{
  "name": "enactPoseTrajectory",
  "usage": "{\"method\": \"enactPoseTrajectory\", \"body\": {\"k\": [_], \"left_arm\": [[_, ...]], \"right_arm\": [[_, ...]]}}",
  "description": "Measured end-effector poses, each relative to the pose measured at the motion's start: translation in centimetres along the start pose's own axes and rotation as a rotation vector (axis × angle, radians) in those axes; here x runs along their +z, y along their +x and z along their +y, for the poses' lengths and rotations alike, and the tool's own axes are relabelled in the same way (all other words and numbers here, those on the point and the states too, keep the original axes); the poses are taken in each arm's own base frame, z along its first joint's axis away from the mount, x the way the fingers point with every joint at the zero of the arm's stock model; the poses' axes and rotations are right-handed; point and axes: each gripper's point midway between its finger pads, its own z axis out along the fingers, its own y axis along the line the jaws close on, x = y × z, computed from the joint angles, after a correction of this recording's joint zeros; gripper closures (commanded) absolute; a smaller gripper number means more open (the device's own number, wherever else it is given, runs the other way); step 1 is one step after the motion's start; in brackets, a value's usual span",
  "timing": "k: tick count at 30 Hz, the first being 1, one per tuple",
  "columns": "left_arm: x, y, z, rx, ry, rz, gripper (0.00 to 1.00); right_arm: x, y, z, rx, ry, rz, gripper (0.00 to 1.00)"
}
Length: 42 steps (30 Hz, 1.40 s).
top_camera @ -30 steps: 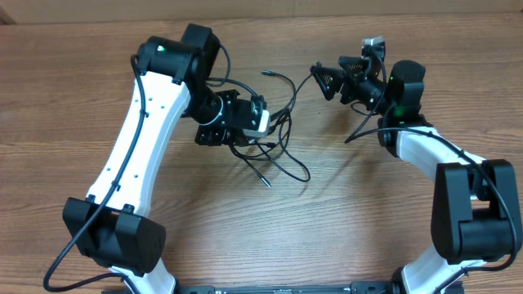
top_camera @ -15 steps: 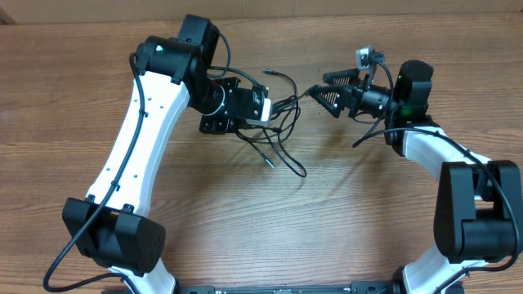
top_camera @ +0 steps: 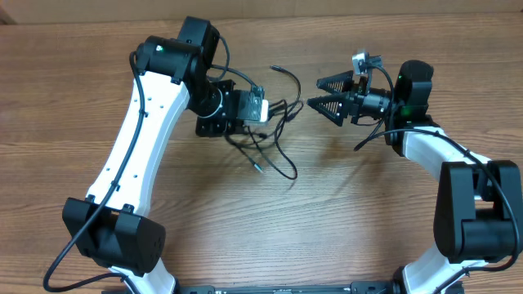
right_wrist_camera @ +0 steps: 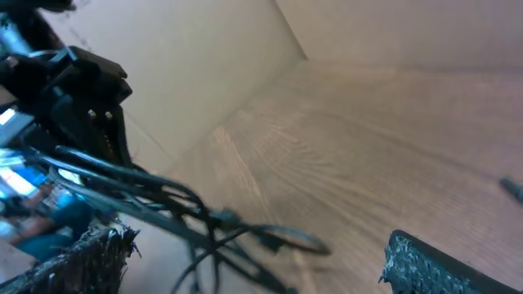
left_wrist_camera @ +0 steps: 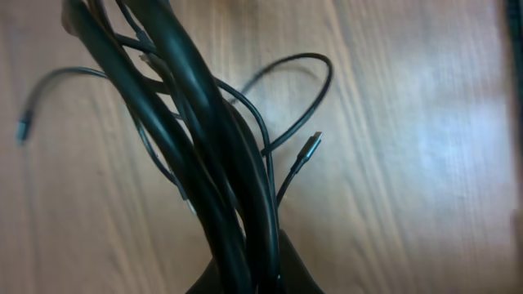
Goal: Untangle cables
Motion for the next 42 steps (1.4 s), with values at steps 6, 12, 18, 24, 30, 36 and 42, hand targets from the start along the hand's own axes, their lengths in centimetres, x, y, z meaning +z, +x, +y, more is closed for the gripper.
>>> {"method": "enactPoseTrajectory", "body": {"k": [6, 12, 18, 24, 30, 36, 42], "left_arm": [[0.0, 0.5, -1.5, -0.027, 0.058, 0.026, 0.96], [0.6, 0.6, -1.5, -0.037, 0.084, 0.021, 0.96], [1.8, 0.4, -1.1, -0.031, 0.106, 0.015, 0.96], [3.0, -1.3, -1.9, 0.026, 0.142, 0.018, 0.96], [3.2, -1.7, -2.0, 0.057, 0.145, 0.013, 0.96], [3.2, -2.0, -1.5, 0.071, 0.125, -0.003, 0.96], [3.3, -2.5, -1.2, 0.077, 0.112, -0.03, 0.96]], "right_arm": [[0.0, -0.7, 0.3, -0.224, -0.006, -0.017, 0.0], [0.3, -0.8, 1.1, -0.351, -0.045, -0.019, 0.0], [2.7, 0.4, 4.0, -0.38, -0.166, 0.013, 0.0], [5.0, 1.7, 6.6, -0.391, -0.258, 0.042, 0.0], [5.5, 2.8, 7.0, -0.329, -0.278, 0.074, 0.0], [6.3, 3.8, 7.8, -0.284, -0.301, 0.102, 0.01], [6.9, 4.2, 8.4, -0.278, -0.317, 0.115, 0.27]]}}
